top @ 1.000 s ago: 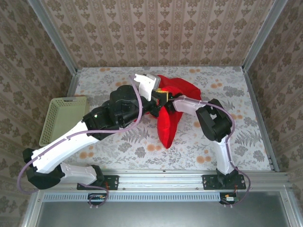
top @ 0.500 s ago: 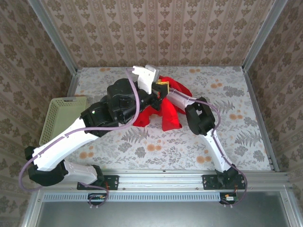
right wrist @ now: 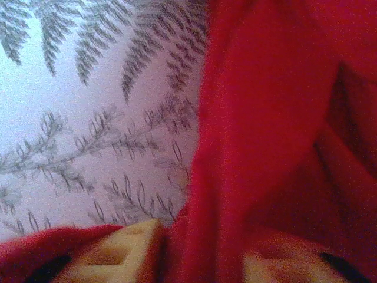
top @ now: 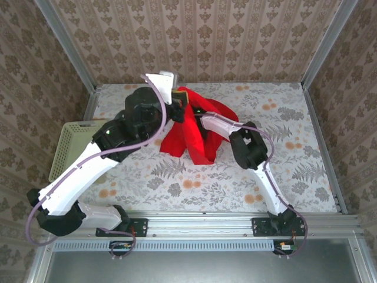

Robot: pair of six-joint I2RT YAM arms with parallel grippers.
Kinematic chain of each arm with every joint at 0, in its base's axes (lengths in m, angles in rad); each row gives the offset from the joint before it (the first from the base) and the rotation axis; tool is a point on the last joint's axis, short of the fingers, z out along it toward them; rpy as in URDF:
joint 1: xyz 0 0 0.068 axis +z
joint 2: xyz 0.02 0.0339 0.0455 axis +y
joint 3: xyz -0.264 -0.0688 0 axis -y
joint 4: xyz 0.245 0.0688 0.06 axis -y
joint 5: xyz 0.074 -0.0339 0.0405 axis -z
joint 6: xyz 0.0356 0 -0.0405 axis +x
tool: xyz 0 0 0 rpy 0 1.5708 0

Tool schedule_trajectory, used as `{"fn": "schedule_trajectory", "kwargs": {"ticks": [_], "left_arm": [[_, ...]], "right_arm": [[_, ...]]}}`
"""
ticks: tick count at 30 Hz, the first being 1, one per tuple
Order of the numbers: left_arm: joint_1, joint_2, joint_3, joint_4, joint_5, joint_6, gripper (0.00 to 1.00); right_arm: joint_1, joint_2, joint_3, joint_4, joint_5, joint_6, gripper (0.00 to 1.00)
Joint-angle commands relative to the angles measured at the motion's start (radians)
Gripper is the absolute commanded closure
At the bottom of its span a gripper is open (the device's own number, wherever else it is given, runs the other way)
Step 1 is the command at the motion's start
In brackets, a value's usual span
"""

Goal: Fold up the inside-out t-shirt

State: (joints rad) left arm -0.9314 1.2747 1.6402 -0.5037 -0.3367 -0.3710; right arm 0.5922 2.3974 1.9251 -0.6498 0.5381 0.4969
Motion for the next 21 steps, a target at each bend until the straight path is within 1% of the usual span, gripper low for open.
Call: {"fn": "schedule_trajectory", "kwargs": {"ticks": [1, 3, 9, 11, 14, 17, 18, 21], "left_arm": [[0.095, -0.019, -0.016, -0.063, 0.022, -0.074, 1.00], [0.153, -0.011, -0.022, -0.079, 0.042, -0.092, 1.00], [0.293, 0.050, -0.021, -0.104, 0.090, -0.100, 1.00], [0.349, 0.090, -0.009, -0.127, 0.104, -0.110, 1.00], [0.429, 0.156, 0.001, -0.149, 0.155, -0.124, 1.00], [0.470, 0.221, 0.004, -0.165, 0.176, -0.128, 1.00], [0.506, 0.248, 0.005, -0.172, 0.182, -0.128, 1.00], [0.545, 0.325, 0.020, -0.201, 0.190, -0.132, 1.00]], "right_arm": [[0.003, -0.112, -0.212, 0.154, -0.090, -0.050, 0.78], [0.008, -0.177, -0.320, 0.251, -0.125, -0.075, 0.85], [0.061, -0.334, -0.564, 0.436, -0.176, -0.124, 1.00], [0.081, -0.380, -0.636, 0.480, -0.172, -0.119, 1.00], [0.105, -0.454, -0.759, 0.573, -0.178, -0.119, 1.00], [0.127, -0.523, -0.869, 0.659, -0.186, -0.122, 1.00], [0.136, -0.547, -0.905, 0.687, -0.193, -0.123, 1.00], [0.173, -0.610, -0.993, 0.751, -0.219, -0.132, 1.00]]}}
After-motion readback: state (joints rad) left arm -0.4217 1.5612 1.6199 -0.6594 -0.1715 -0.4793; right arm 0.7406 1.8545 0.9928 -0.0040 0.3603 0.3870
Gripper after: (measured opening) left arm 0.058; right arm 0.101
